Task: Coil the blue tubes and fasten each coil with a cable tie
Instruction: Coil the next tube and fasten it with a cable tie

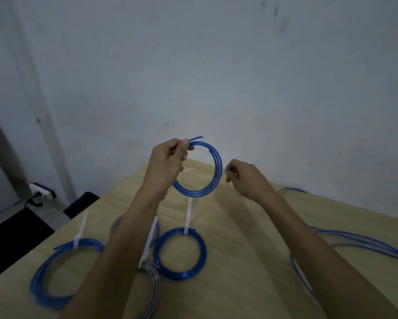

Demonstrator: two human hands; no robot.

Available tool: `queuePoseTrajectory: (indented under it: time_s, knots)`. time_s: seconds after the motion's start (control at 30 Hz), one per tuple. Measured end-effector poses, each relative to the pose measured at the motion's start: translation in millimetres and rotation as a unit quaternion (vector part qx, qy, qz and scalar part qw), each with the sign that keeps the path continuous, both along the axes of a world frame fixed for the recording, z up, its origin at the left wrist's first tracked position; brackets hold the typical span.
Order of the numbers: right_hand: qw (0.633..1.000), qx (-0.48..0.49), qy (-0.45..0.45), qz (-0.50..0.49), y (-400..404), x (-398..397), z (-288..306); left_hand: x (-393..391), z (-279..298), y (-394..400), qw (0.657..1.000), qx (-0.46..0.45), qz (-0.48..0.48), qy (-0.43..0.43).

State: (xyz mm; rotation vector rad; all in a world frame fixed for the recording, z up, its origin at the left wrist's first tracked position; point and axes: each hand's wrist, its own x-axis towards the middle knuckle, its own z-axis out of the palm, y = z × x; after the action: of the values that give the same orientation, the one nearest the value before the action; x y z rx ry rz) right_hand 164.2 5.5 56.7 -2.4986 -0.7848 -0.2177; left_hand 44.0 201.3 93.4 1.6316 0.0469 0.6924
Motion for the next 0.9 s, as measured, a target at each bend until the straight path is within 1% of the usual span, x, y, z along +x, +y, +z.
queuePoseTrajectory:
  time_s: [0.07,0.13,0.2,0.23,0.3,0.37,0.43,0.5,0.6,0.7,0.8,0.9]
  knots:
    - [0.996,0.084,0.007,-0.026,-31.1,-15.0,19.4,5.1,-4.2,-14.6,1.000,-0.003,0.025,-0.004]
    - [0.983,0.178,0.020,-0.034,-57.9,-38.9,39.2,10.2,-8.3,-33.7,0.998,-0.015,0.057,-0.008]
    - [0.966,0.252,0.061,-0.010,-76.5,-67.6,55.0,13.8,-12.2,-55.7,0.995,-0.030,0.096,-0.018]
    - [0.960,0.266,0.087,0.008,-82.7,-81.8,59.9,14.3,-13.7,-67.5,0.993,-0.036,0.114,-0.021]
    - [0.959,0.250,0.128,0.028,-89.8,-104.4,62.3,12.6,-14.3,-91.6,0.989,-0.063,0.132,-0.028]
    - [0.963,0.218,0.155,0.017,-93.5,-118.1,57.9,7.9,-12.7,-112.3,0.986,-0.084,0.133,-0.048]
    - [0.955,0.234,0.181,0.007,-95.4,-125.3,51.3,2.3,-12.6,-126.8,0.987,-0.075,0.122,-0.070]
    - [0.941,0.276,0.195,0.002,-95.8,-129.1,46.7,-0.5,-16.1,-136.1,0.991,-0.060,0.094,-0.077]
    - [0.926,0.325,0.191,0.009,-95.1,-130.9,42.7,-0.1,-23.3,-141.0,0.994,-0.057,0.068,-0.063]
    - [0.928,0.329,0.173,0.014,-96.1,-130.3,38.5,-1.7,-28.2,-145.2,0.996,-0.058,0.049,-0.038]
    - [0.928,0.330,0.172,0.010,-98.0,-128.0,32.3,-2.0,-31.5,-148.7,0.995,-0.101,0.014,0.001]
    - [0.920,0.342,0.191,0.010,-100.2,-125.2,25.1,-0.5,-32.9,-149.5,0.987,-0.154,-0.030,0.040]
